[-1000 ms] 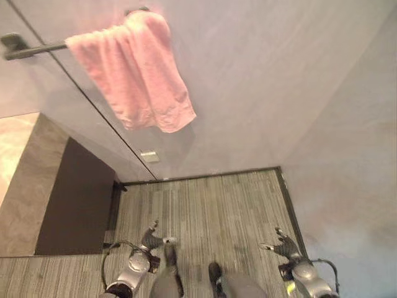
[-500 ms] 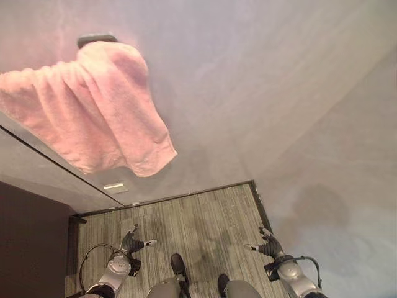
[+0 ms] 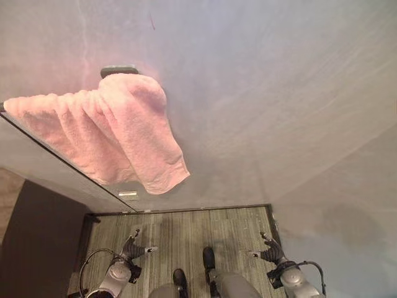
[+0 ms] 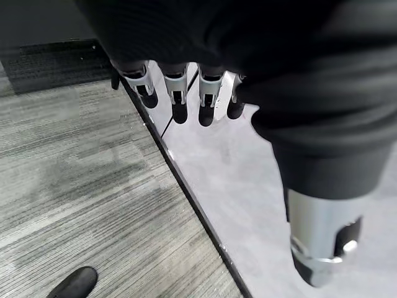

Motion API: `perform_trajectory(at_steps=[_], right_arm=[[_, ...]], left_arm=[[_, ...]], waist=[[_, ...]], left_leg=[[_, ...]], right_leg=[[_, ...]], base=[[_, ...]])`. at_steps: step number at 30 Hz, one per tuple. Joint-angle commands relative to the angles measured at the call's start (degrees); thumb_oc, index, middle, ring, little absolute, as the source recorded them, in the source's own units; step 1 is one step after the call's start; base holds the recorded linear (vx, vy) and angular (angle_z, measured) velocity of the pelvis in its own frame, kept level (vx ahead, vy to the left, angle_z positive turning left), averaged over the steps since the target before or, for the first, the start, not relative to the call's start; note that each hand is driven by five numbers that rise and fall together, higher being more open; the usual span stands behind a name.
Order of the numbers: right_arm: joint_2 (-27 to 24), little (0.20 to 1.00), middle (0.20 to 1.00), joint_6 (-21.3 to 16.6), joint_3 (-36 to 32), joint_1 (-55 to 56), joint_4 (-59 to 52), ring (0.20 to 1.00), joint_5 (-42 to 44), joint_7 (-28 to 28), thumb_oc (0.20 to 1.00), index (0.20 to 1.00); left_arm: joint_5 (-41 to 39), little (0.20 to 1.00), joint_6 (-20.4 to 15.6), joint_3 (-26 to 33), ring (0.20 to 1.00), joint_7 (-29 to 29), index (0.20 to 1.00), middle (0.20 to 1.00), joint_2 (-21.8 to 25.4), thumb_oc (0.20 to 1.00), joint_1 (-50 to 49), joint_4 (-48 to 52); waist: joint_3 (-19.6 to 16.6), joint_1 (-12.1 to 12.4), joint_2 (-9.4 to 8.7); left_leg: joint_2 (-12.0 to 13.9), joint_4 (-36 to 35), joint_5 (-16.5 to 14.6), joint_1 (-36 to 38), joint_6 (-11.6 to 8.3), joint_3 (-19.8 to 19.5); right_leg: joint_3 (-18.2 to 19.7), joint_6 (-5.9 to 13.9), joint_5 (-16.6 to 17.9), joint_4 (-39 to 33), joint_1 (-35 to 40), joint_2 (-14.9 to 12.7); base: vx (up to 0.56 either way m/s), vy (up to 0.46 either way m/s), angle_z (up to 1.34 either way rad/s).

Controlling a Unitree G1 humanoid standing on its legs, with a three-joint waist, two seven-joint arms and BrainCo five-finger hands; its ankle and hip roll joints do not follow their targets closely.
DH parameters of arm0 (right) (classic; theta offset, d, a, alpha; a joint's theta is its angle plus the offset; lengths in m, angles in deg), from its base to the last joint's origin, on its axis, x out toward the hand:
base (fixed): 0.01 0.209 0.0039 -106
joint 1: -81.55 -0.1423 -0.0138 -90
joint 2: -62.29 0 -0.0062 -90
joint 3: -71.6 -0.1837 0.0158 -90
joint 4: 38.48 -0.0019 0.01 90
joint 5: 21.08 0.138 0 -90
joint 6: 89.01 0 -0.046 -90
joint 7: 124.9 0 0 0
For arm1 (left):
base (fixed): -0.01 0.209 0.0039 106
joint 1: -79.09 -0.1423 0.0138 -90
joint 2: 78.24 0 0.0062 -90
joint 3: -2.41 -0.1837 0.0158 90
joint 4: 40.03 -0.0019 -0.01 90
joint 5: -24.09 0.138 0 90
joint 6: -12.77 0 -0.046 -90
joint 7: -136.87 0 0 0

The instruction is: Put brush and paste in cup on sink, flatten towel.

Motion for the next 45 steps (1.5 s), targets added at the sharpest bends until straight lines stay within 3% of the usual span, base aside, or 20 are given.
perform_trajectory(at_steps=[1,3,6,9,13,14,16,18,19,20,21,23,24,26,27,35,40,43,44,45], right_arm=[[-3.5,1.000,1.000,-1.6,-0.5,0.0,-2.0,1.000,-1.0,-2.2,1.000,1.000],[-3.5,1.000,1.000,-1.7,-0.5,-0.4,-2.3,1.000,-0.6,-2.4,1.000,1.000],[-3.8,1.000,1.000,-2.0,-0.8,-1.0,-2.2,1.000,-0.7,-2.8,1.000,1.000],[-4.3,1.000,1.000,-2.1,-1.2,-1.8,-2.8,1.000,0.6,-2.5,1.000,1.000],[-4.9,1.000,1.000,-2.0,-4.1,-2.0,-5.0,1.000,3.9,-1.2,1.000,1.000],[-4.9,1.000,1.000,-2.0,-4.1,-2.0,-5.0,1.000,3.9,-1.2,1.000,1.000],[-4.6,1.000,1.000,-2.6,-7.0,-2.3,-9.3,1.000,6.8,-1.6,1.000,1.000],[-4.6,1.000,1.000,-2.6,-7.0,-2.3,-9.3,1.000,6.8,-1.6,1.000,1.000],[-4.9,1.000,1.000,-3.2,-7.8,-3.1,-12.2,1.000,8.1,-1.7,1.000,1.000],[-4.8,1.000,1.000,-3.2,-7.8,-3.1,-12.2,1.000,8.1,-1.7,1.000,1.000],[-5.1,1.000,1.000,-4.6,-8.4,-4.0,-16.2,1.000,9.7,-1.7,1.000,1.000],[-5.3,1.000,1.000,-4.7,-8.8,-3.9,-17.2,1.000,9.9,-1.8,1.000,1.000],[-5.7,1.000,1.000,-5.8,-9.7,-3.5,-19.4,1.000,11.2,-1.3,1.000,1.000],[-5.7,1.000,1.000,-5.8,-9.7,-3.4,-19.4,1.000,11.2,-1.3,1.000,1.000],[-6.2,1.000,1.000,-5.7,-10.2,-2.0,-20.0,1.000,11.0,-0.5,1.000,1.000],[-9.2,1.000,1.000,-6.5,-11.6,-1.4,-20.4,1.000,11.3,0.2,1.000,1.000],[-13.3,1.000,1.000,-8.0,-12.6,-1.3,-23.5,1.000,14.1,1.8,1.000,1.000],[-13.6,1.000,1.000,-7.5,-15.3,-0.2,-21.3,1.000,13.6,-0.6,1.000,1.000],[-12.7,1.000,1.000,-7.4,-16.4,-0.5,-21.2,1.000,13.4,-2.7,1.000,1.000],[-11.8,1.000,1.000,-7.7,-15.7,-1.1,-22.9,1.000,14.3,-1.5,1.000,1.000]], left_arm=[[0.9,1.000,-1.7,0.2,1.000,0.9,1.000,1.000,1.1,1.000,2.4,0.9],[1.0,1.000,-1.9,0.6,1.000,1.3,1.000,1.000,1.8,1.000,2.1,0.1],[0.9,1.000,-2.1,0.8,1.000,2.1,1.000,1.000,2.6,1.000,1.8,-0.7],[1.2,1.000,-2.2,0.4,1.000,2.1,1.000,1.000,3.4,1.000,1.8,-0.3],[2.2,1.000,-2.2,-0.4,1.000,1.0,1.000,1.000,4.5,1.000,1.2,1.4],[2.2,1.000,-2.2,-0.4,1.000,1.0,1.000,1.000,4.5,1.000,1.2,1.4],[1.6,1.000,-3.0,-0.3,1.000,0.6,1.000,1.000,6.4,1.000,0.6,5.4],[1.6,1.000,-3.0,-0.3,1.000,0.6,1.000,1.000,6.5,1.000,0.6,5.4],[1.4,1.000,-3.4,-0.1,1.000,0.3,1.000,1.000,8.2,1.000,0.3,8.7],[1.4,1.000,-3.4,-0.1,1.000,0.3,1.000,1.000,8.2,1.000,0.2,8.7],[1.1,1.000,-4.2,1.1,1.000,-0.1,1.000,1.000,10.9,1.000,-1.2,13.3],[1.1,1.000,-4.1,1.8,1.000,-0.4,1.000,1.000,11.2,1.000,-1.8,14.1],[1.0,1.000,-4.2,2.6,1.000,-1.2,1.000,1.000,12.2,1.000,-3.7,16.0],[1.0,1.000,-4.2,2.7,1.000,-1.3,1.000,1.000,12.2,1.000,-3.7,16.1],[2.4,1.000,-4.2,3.0,1.000,-3.0,1.000,1.000,14.1,1.000,-5.6,18.5],[8.7,1.000,-6.2,0.4,1.000,-5.9,1.000,1.000,20.8,1.000,-7.0,26.8],[7.1,1.000,-7.9,1.9,1.000,-6.8,1.000,1.000,28.0,1.000,-8.8,37.7],[4.7,1.000,-8.5,1.8,1.000,-7.8,1.000,1.000,30.6,1.000,-9.2,40.7],[5.8,1.000,-8.5,1.8,1.000,-7.3,1.000,1.000,31.9,1.000,-9.5,40.9],[6.4,1.000,-8.4,3.4,1.000,-6.4,1.000,1.000,32.2,1.000,-10.6,41.6]], waist=[[-0.3,-1.2,0.20],[-0.8,-0.6,0.01],[-1.0,-0.4,0.99],[-1.1,-0.1,1.93],[-1.0,-0.7,1.67],[-1.0,-0.7,1.67],[-1.0,-0.2,1.45],[-1.0,-0.1,1.40],[-0.5,0.2,1.50],[-0.7,0.2,1.43],[-0.2,0.8,1.89],[-0.4,1.0,1.91],[-0.7,1.3,1.56],[-0.7,1.3,1.54],[-0.9,2.2,0.67],[-1.0,2.0,1.03],[2.8,2.9,0.19],[1.9,1.9,0.06],[1.3,2.2,0.68],[0.6,3.1,1.07]], left_leg=[[4.4,-8.0,6.8,-0.3,-0.11,0.9],[5.9,-11.8,7.1,-0.5,0.16,-2.2],[11.0,-16.9,12.0,-0.8,-1.84,-7.4],[12.6,-17.9,13.2,0.5,-3.06,-10.3],[7.5,-11.2,5.0,0.4,-2.09,-9.4],[7.5,-11.2,5.0,0.4,-2.09,-9.4],[4.0,-8.6,1.7,-0.8,0.02,-6.0],[3.9,-8.7,1.7,-0.8,0.05,-5.9],[2.8,-9.7,1.9,-0.6,0.82,-5.1],[2.7,-9.9,2.2,-0.8,0.84,-5.1],[1.9,-15.6,3.7,1.4,1.63,-3.9],[1.4,-17.0,4.4,1.9,1.97,-3.6],[0.2,-20.0,5.5,3.5,2.25,-2.5],[0.2,-20.1,5.5,3.7,2.25,-2.6],[-1.1,-22.2,6.2,5.4,2.39,-1.7],[-1.0,-22.4,6.1,5.6,2.12,-1.1],[-3.1,-6.7,5.3,-2.0,-0.37,-5.8],[4.1,-11.3,5.1,-0.6,-0.61,-0.7],[5.7,-14.0,6.5,-0.4,-1.01,-1.4],[4.5,-17.8,6.1,2.1,-0.46,-5.9]], right_leg=[[0.9,6.32,-6.0,4.8,2.8,-0.6],[1.4,6.70,-6.9,5.6,2.4,-1.3],[2.4,7.38,-8.7,6.5,2.4,-2.6],[3.9,8.32,-9.6,7.9,2.4,-4.0],[5.7,11.51,-7.5,8.1,3.4,-10.2],[5.7,11.51,-7.5,8.1,3.4,-10.2],[6.0,13.28,-0.9,6.9,1.9,-15.4],[6.1,13.32,-0.8,6.9,1.9,-15.5],[5.4,13.05,3.6,6.5,0.6,-16.9],[5.5,13.07,3.8,6.4,0.3,-16.9],[2.2,11.98,0.2,8.0,-1.3,-11.8],[1.7,11.84,-0.6,8.6,-2.1,-10.0],[-1.2,10.72,-2.6,8.3,-2.3,-5.8],[-1.2,10.72,-2.6,8.3,-2.3,-5.8],[-5.2,9.42,-4.2,7.5,-1.8,-1.7],[-1.5,9.72,-1.3,0.7,-0.5,-2.0],[-1.4,8.47,-0.4,1.2,-1.5,-2.9],[-3.1,9.50,-1.1,0.9,-0.6,-4.9],[-3.2,9.88,-1.3,1.1,-0.7,-5.3],[-2.3,10.08,-1.9,2.2,-1.2,-5.4]], base=[[0.12,0.176,0.39],[0.10,0.165,0.35],[0.10,0.209,-0.23],[0.13,0.368,-0.26],[0.13,0.422,-0.20],[0.14,0.541,0.11],[0.08,0.524,0.03],[0.01,0.227,-0.22],[0.00,0.219,-0.32],[-0.02,0.524,-0.19],[-0.02,0.304,-0.17],[0.01,0.321,-0.27],[0.04,0.250,-0.20],[0.03,0.146,-0.09],[0.02,0.129,-0.12],[0.00,0.019,-0.06],[-0.09,-0.033,0.11],[0.02,0.096,0.35],[0.09,0.260,0.55],[0.08,0.196,0.36]])
